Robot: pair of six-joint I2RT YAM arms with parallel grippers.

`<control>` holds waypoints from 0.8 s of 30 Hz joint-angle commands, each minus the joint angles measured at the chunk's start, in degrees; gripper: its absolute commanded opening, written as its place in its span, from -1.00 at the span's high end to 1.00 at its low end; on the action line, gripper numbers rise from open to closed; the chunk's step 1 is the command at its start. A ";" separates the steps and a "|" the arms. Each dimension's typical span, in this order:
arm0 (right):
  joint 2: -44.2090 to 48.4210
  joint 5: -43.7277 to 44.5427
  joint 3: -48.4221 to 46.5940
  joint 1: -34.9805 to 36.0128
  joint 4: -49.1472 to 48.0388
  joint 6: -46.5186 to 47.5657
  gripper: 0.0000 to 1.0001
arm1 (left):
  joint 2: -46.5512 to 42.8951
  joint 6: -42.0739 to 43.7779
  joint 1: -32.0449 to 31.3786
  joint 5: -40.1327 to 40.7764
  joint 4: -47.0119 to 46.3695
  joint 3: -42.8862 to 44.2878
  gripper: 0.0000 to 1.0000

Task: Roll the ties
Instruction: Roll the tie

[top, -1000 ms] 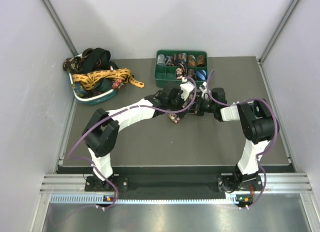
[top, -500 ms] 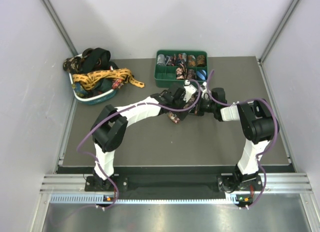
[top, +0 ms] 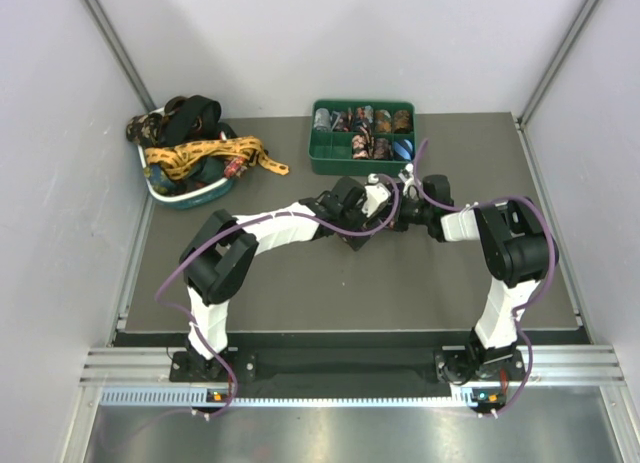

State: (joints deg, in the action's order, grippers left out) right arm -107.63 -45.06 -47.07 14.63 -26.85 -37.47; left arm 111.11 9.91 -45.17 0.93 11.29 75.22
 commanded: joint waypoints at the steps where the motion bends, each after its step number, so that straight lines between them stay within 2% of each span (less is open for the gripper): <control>1: 1.20 0.67 -2.32 1.10 -0.04 2.05 1.00 | -0.46 1.86 0.08 -0.40 -3.91 1.95 -0.98; 9: 1.29 0.59 -2.33 1.19 -0.04 1.88 1.00 | 4.90 2.83 0.08 0.47 -0.74 7.57 -0.98; 18: 1.46 0.59 -2.33 1.19 -0.04 1.88 1.00 | 6.84 2.39 0.08 2.15 -1.09 7.40 -0.83; 22: 1.64 0.67 -2.15 1.27 -0.22 1.88 1.00 | 7.54 2.13 0.08 2.50 -1.09 7.48 -0.64; 24: 1.81 0.85 -2.06 1.19 -0.31 1.88 1.00 | 7.89 1.69 0.17 2.85 -1.09 7.40 -0.44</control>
State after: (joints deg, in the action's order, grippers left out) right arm -107.63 -44.62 -47.77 14.87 -25.91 -37.45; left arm 118.58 11.77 -45.17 2.50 10.74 81.60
